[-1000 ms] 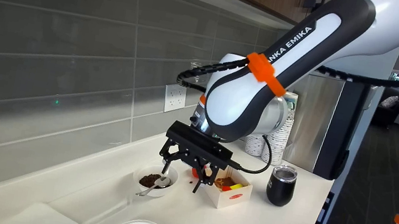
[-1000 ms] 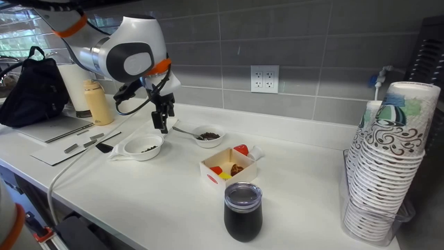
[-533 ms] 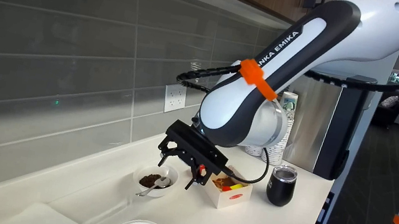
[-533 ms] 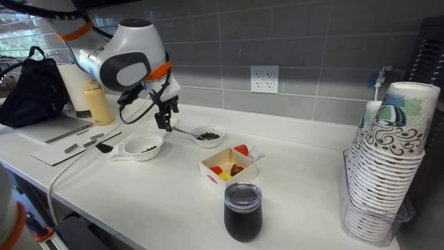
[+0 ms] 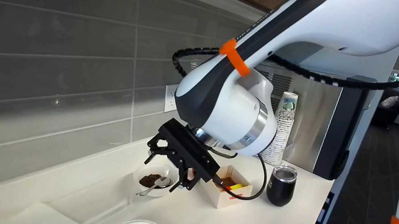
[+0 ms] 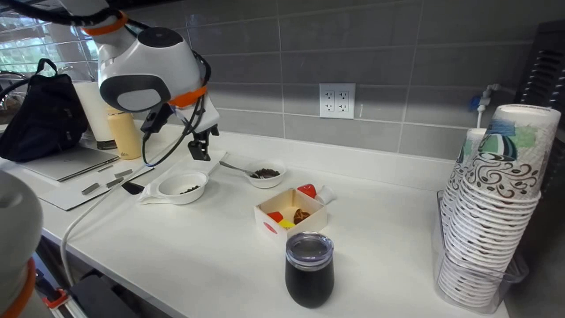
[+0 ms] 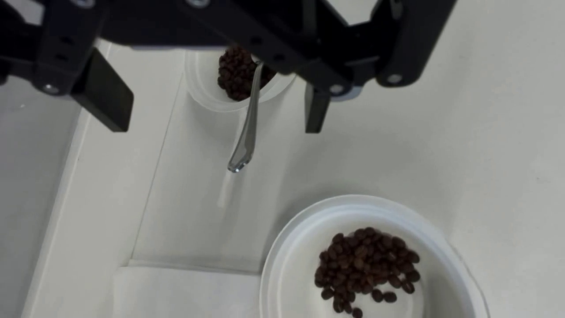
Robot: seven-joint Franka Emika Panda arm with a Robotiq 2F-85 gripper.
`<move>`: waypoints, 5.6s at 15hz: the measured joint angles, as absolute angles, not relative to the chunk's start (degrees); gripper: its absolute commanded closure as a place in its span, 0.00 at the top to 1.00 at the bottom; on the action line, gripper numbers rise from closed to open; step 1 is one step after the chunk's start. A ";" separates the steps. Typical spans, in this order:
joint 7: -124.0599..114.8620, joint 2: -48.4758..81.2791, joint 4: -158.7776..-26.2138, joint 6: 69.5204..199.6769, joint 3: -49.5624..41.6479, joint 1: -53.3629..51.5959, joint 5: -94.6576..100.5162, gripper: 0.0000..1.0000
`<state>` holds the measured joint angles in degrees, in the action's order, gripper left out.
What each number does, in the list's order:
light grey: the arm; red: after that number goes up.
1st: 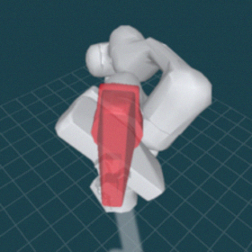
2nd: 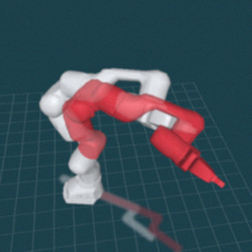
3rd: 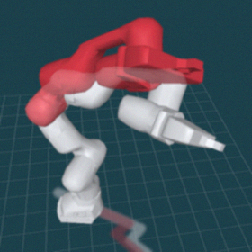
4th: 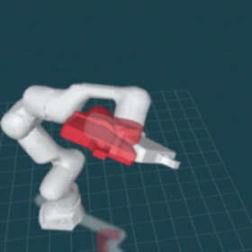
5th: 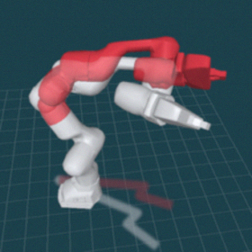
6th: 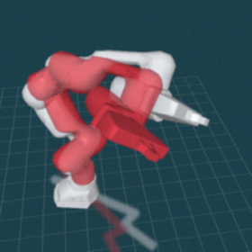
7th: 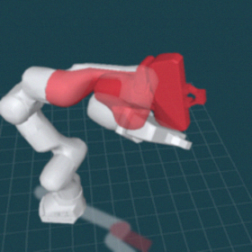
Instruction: Stir the objects in the bowl using the silver spoon
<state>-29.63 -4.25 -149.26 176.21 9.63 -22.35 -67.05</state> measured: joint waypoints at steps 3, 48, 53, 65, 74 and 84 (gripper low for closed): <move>-22.24 -1.87 -148.00 176.14 8.92 -22.47 -74.52 1.00; 28.66 11.60 -132.87 164.16 3.59 -19.50 -120.04 0.01; 28.66 12.22 -135.17 153.69 1.66 -16.20 -119.96 0.01; 23.07 13.60 -135.77 141.40 0.97 -10.28 -116.22 0.01; 14.38 14.15 -136.30 132.32 0.93 -7.45 -107.43 0.01; 11.02 12.99 -137.19 134.54 0.24 -5.53 -106.14 0.01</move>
